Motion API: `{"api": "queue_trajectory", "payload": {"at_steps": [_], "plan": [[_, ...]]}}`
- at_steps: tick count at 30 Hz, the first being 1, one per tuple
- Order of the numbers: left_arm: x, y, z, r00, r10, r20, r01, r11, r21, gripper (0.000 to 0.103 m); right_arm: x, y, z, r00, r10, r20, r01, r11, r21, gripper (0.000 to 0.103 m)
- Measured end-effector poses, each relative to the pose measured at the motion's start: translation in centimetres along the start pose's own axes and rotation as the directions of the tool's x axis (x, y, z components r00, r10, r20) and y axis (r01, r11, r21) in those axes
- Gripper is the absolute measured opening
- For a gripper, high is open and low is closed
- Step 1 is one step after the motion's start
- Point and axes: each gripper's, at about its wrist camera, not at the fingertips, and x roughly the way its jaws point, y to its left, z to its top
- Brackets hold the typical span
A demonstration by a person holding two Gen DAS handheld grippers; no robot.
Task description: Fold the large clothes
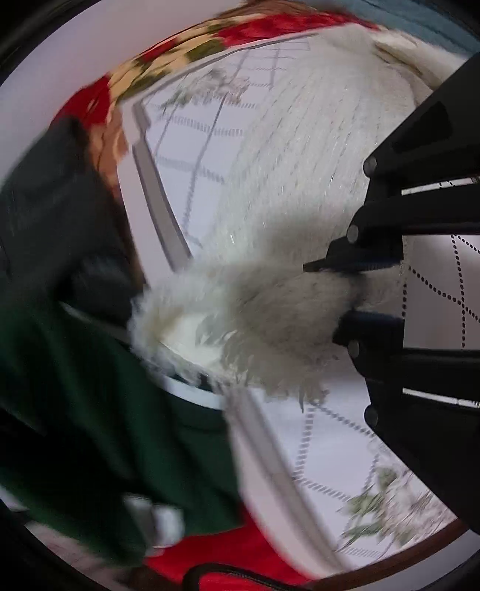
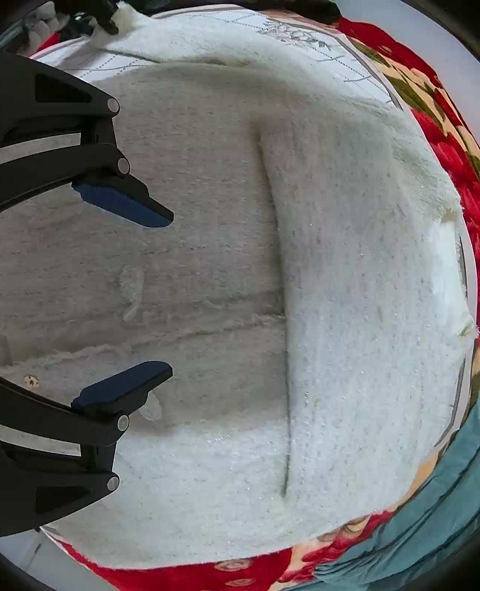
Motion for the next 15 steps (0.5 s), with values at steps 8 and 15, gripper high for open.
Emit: {"api": "queue_trajectory", "payload": {"at_steps": [8,15], "plan": [[-7.5,-10.5,-1.1,0.962,0.002,0.275,-0.135,0.875,0.464,0.010,-1.3,-1.3,3.6,0.995,-0.063,0.077,0.065,0.997,-0.030,0.103],[-13.2,-23.8,-8.6,0.946,-0.209,0.247,-0.037,0.689,0.724,0.009,-3.2,-6.5,8.0,0.992,-0.020,0.123,0.020,1.000,0.003,0.103]]}}
